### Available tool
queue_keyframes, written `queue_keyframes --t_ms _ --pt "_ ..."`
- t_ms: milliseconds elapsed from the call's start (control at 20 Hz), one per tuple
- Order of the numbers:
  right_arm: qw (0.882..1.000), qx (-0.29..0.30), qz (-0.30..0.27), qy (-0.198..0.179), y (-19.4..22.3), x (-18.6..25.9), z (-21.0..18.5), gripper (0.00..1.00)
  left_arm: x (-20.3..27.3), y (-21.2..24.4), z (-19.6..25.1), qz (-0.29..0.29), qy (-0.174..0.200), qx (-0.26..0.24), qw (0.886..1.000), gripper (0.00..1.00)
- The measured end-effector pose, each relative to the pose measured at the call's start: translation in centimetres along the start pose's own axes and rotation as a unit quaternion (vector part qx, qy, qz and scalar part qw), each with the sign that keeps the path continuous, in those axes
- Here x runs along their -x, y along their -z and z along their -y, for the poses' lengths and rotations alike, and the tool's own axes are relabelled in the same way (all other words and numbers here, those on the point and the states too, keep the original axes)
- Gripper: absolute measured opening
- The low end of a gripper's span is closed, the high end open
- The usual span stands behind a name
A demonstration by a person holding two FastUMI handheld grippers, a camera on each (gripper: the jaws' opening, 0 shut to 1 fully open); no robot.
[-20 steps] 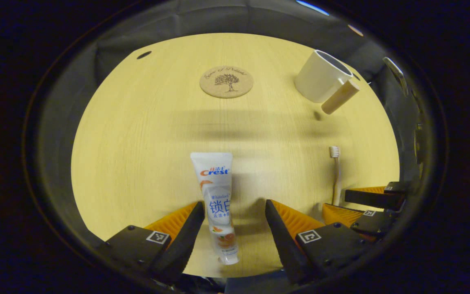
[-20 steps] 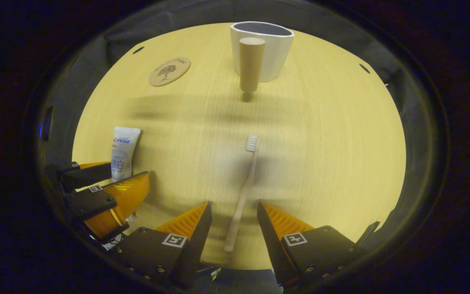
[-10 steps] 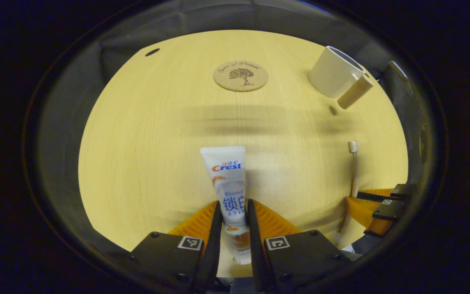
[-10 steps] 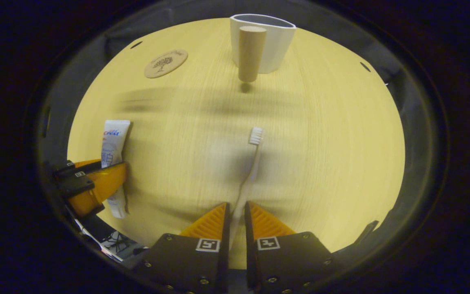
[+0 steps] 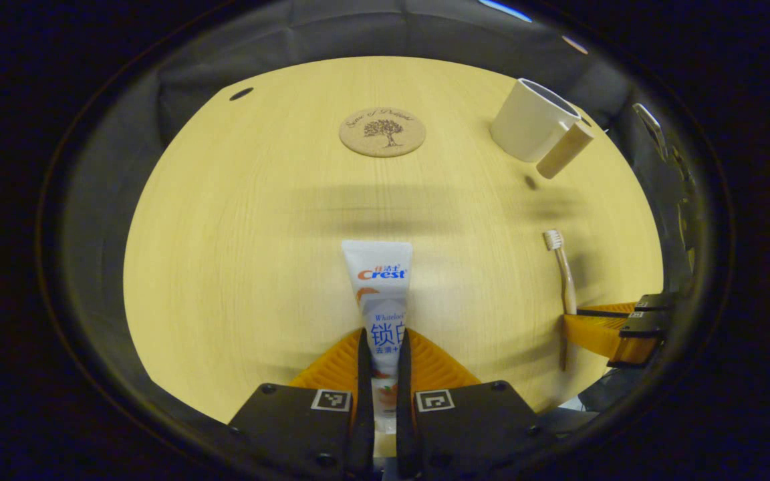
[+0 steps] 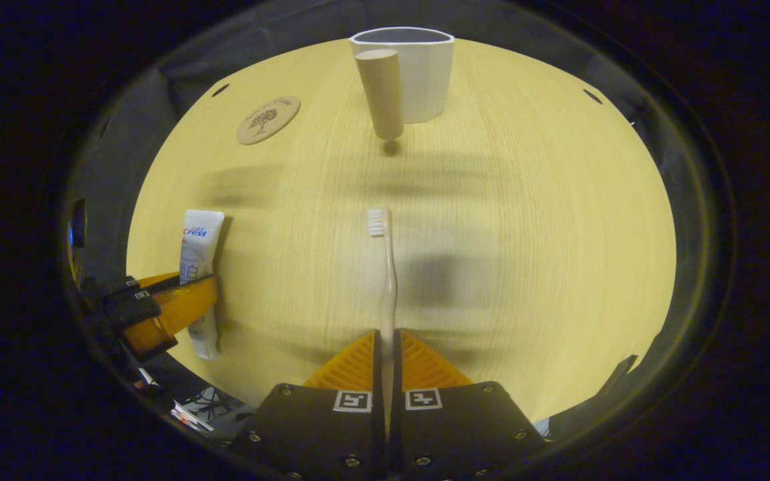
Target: Put the toothbrush and toothpaste on the desktop into the cup, then pick up the cup and place it on the coaster on the desktop.
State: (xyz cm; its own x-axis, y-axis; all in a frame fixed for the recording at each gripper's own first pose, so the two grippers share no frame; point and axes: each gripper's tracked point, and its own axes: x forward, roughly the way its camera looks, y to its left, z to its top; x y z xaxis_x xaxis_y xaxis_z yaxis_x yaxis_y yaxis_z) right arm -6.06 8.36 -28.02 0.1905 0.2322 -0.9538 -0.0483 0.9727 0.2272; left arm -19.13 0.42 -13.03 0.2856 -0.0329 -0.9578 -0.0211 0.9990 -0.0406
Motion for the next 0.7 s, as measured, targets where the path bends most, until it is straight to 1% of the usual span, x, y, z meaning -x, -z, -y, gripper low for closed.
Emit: queue_keyframes --t_ms 50,250,400,500,700 --pt "1.000 0.004 0.007 -0.003 0.0 0.2 -0.1 0.04 0.1 0.0 0.1 0.004 0.000 -0.002 1.000 0.21" --pt "0.999 0.005 0.034 -0.019 -0.4 1.5 -0.5 0.04 0.7 -0.6 -0.3 0.025 -0.010 0.001 1.000 0.21" --pt "0.998 0.005 0.057 -0.024 -0.9 2.6 -0.4 0.04 1.4 -1.4 -0.3 0.044 -0.013 0.003 0.999 0.21" --pt "0.996 0.003 0.079 -0.029 -1.5 3.7 -0.5 0.04 2.3 -2.1 -0.2 0.064 -0.009 0.009 0.998 0.21" --pt "0.988 0.006 0.146 -0.039 -3.6 6.4 -0.5 0.04 4.2 -4.3 0.6 0.110 -0.005 0.012 0.994 0.21"
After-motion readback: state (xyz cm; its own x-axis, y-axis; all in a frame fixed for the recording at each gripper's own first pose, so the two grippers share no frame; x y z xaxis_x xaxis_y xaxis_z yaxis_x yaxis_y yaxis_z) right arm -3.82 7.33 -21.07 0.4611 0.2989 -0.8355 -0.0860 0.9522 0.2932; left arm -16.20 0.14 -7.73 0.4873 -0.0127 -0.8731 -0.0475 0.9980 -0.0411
